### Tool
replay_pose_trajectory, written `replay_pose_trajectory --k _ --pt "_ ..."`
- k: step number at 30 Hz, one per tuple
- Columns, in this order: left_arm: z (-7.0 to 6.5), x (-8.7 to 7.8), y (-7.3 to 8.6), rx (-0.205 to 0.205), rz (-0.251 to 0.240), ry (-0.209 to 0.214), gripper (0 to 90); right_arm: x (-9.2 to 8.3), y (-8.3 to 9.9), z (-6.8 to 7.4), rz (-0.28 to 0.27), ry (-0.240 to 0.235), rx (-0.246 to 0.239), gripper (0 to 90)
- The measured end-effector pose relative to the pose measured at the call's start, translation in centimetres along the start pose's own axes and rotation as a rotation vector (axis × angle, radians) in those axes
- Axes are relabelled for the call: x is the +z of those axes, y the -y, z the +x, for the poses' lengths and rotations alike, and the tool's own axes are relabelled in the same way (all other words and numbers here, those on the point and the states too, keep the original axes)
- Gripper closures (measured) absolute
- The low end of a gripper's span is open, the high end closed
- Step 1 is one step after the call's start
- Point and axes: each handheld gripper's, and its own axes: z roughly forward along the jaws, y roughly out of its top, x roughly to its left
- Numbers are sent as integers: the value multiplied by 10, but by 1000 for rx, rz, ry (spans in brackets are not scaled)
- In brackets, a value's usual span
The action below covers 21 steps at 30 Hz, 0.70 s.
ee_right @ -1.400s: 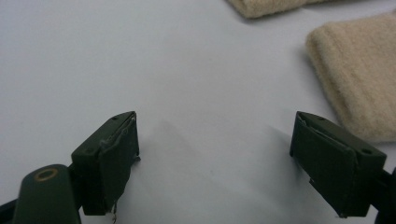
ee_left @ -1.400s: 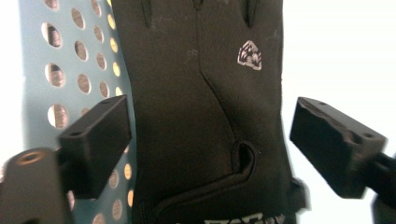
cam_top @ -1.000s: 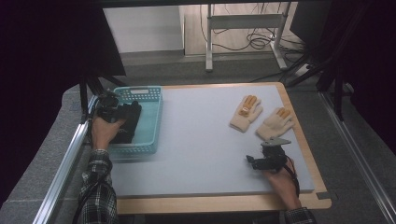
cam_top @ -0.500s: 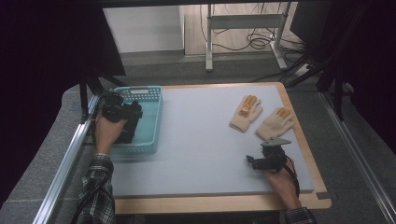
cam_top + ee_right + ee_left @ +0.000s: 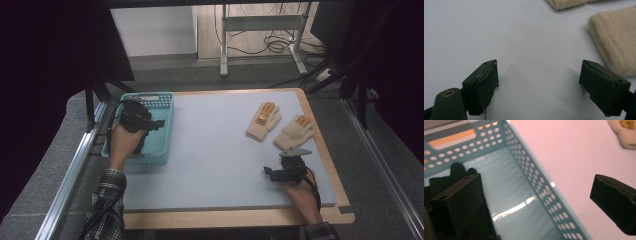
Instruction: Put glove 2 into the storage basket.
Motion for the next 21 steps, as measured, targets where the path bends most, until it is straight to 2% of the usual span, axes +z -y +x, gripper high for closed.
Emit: replay_pose_trajectory --k 13,21 --pt "-49 8 -5 95 -32 118 0 0 0 0 0 0 0 152" --pt "-83 18 0 162 -39 186 0 0 0 0 0 0 1 152"
